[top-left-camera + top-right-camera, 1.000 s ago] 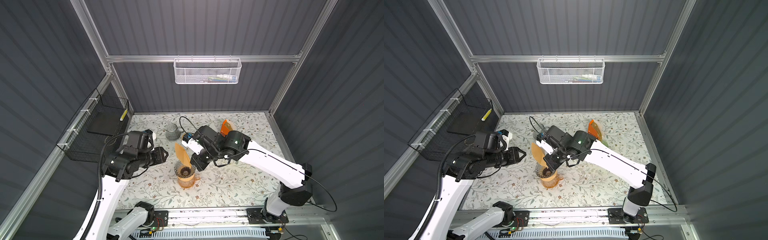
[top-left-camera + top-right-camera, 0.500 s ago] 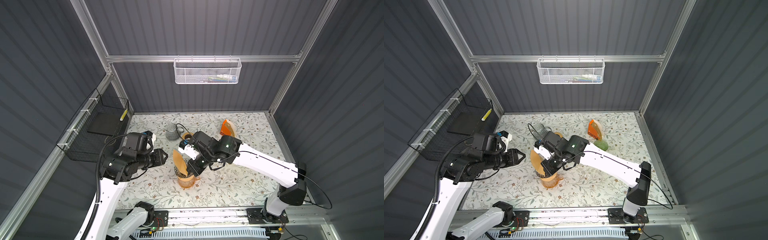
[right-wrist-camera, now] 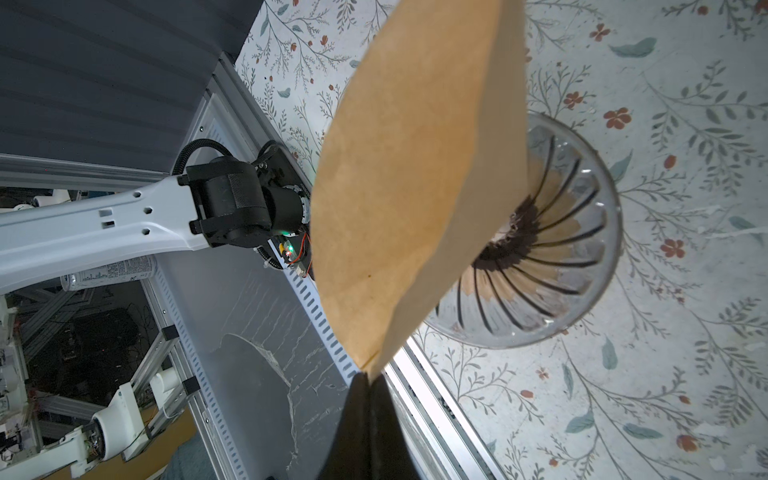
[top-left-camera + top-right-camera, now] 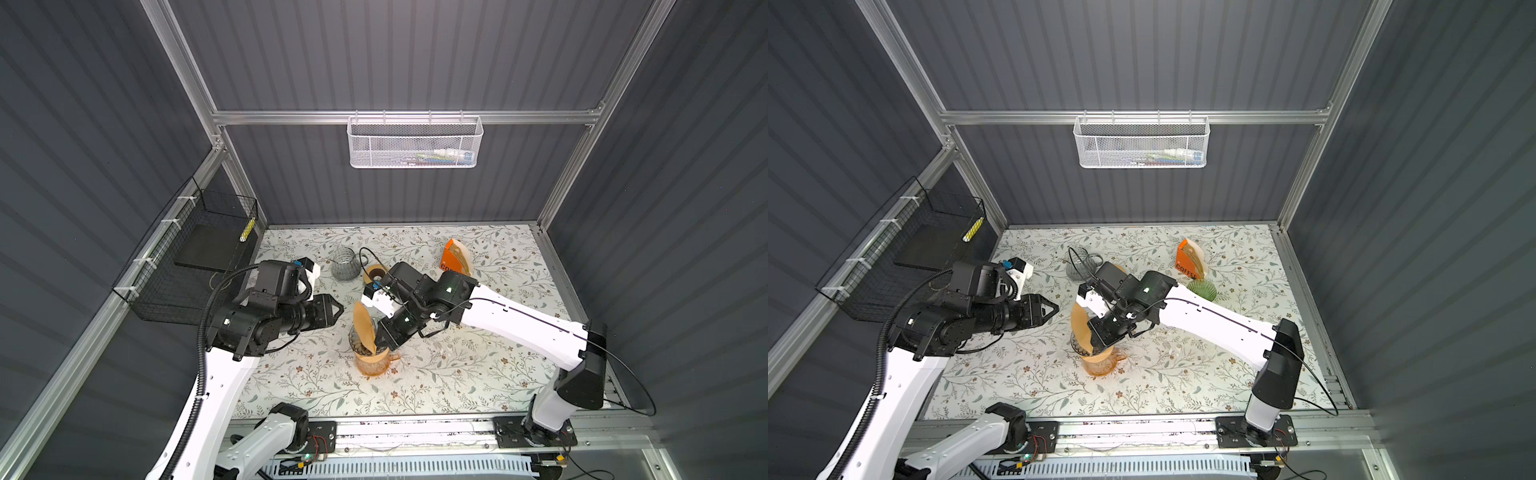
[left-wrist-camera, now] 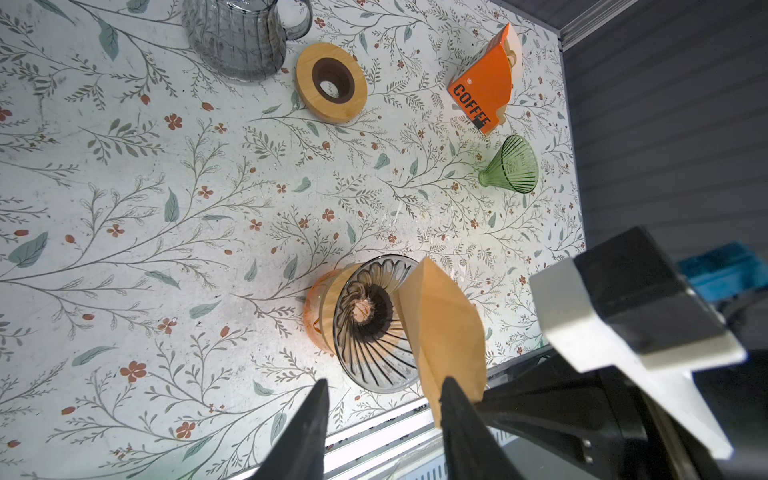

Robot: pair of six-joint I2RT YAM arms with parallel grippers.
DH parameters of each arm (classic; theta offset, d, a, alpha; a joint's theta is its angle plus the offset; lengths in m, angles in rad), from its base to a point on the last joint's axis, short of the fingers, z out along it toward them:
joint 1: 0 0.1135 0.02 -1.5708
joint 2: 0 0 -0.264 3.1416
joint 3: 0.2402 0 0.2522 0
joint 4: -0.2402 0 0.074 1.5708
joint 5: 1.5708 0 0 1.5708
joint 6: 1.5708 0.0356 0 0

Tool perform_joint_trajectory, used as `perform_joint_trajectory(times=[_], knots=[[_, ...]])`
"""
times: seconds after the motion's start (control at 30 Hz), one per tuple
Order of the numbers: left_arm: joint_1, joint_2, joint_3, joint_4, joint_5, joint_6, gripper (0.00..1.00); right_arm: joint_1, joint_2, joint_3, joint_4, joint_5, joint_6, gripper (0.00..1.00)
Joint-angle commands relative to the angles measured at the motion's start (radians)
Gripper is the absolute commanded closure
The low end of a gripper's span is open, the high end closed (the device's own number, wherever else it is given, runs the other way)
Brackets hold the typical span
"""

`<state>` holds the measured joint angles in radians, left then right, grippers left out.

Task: Place the coffee filter in the dripper
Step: 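Grasp the filter's edge with the left gripper above the dripper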

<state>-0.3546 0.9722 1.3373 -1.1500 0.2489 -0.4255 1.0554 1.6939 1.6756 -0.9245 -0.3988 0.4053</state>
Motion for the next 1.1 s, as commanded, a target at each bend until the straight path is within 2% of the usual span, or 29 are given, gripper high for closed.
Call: perform_joint_trajectory(times=[0.0,0.33,0.87,1.07], knots=[[-0.006,0.004,-0.016,0.018,0.041,0.029,0.55,-0.012,0.012,-0.017,0.019,-0.044,0.015,1.0],[-0.005,0.014,-0.054,0.042,0.116,0.049,0.55,-0.014,0.029,-0.063,0.069,-0.09,0.053,1.0],[-0.005,0.04,-0.128,0.078,0.138,0.061,0.57,-0.047,0.036,-0.102,0.121,-0.116,0.085,0.97],[-0.006,0.064,-0.134,0.094,0.142,0.064,0.58,-0.066,0.018,-0.109,0.131,-0.113,0.087,0.77]])
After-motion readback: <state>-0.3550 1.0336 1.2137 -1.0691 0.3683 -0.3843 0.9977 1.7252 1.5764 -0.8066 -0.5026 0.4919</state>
